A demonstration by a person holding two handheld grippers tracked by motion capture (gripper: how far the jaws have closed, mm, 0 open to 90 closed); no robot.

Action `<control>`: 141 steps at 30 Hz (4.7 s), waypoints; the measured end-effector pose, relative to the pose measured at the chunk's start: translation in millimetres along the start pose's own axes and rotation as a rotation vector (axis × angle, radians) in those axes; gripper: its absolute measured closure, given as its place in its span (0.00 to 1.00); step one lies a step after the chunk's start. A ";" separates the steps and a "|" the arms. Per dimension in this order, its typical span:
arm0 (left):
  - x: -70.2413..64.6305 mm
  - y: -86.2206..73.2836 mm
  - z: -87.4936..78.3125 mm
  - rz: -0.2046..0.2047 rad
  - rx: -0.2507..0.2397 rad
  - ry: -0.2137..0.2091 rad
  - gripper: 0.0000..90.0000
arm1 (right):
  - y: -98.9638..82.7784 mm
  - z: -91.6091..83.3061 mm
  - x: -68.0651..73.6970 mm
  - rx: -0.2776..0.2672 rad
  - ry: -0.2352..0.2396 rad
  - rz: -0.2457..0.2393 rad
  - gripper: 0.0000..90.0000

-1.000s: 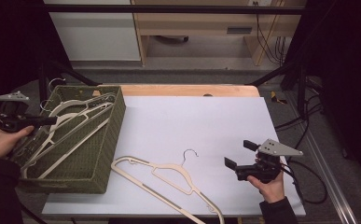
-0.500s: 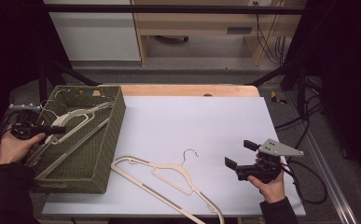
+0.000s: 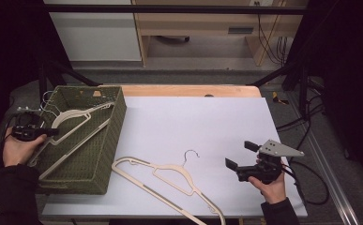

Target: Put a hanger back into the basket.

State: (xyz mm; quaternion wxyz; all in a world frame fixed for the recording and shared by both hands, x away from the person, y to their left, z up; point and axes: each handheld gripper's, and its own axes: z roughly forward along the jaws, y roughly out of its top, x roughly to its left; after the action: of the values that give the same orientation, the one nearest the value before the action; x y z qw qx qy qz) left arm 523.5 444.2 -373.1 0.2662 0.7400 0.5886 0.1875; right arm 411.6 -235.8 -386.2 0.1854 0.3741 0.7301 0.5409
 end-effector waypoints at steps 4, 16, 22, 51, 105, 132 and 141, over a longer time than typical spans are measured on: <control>4.6 -5.6 1.4 -0.019 0.009 0.008 0.83 | 0.2 -0.4 -0.4 -0.001 0.000 -0.001 0.03; 2.2 -16.4 -10.4 -0.006 0.011 0.026 0.69 | -0.5 1.3 0.5 -0.001 -0.005 0.002 0.03; -15.4 -14.0 -31.5 0.041 -0.101 -0.013 0.62 | -0.2 0.0 0.5 -0.002 -0.005 0.004 0.03; -206.6 -9.6 -42.9 0.323 -0.488 -0.381 0.08 | -1.7 -1.9 -0.5 -0.021 -0.015 0.010 0.03; -374.5 -29.2 104.3 0.404 -0.212 -0.425 0.30 | -9.5 1.9 1.4 0.010 -0.007 -0.003 0.04; -386.1 -34.2 122.5 0.390 -0.101 -0.320 0.87 | -11.1 6.2 4.1 0.028 -0.004 -0.008 0.04; -400.3 -37.7 118.5 0.426 -0.092 -0.243 0.91 | -10.4 10.2 7.9 0.034 0.005 -0.009 0.04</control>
State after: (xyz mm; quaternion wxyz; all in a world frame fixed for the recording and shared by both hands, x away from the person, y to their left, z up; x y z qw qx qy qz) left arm 469.6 41.2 -475.3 0.3227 0.8516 0.3739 0.1756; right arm 409.8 -224.6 -398.3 0.1795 0.3726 0.7414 0.5284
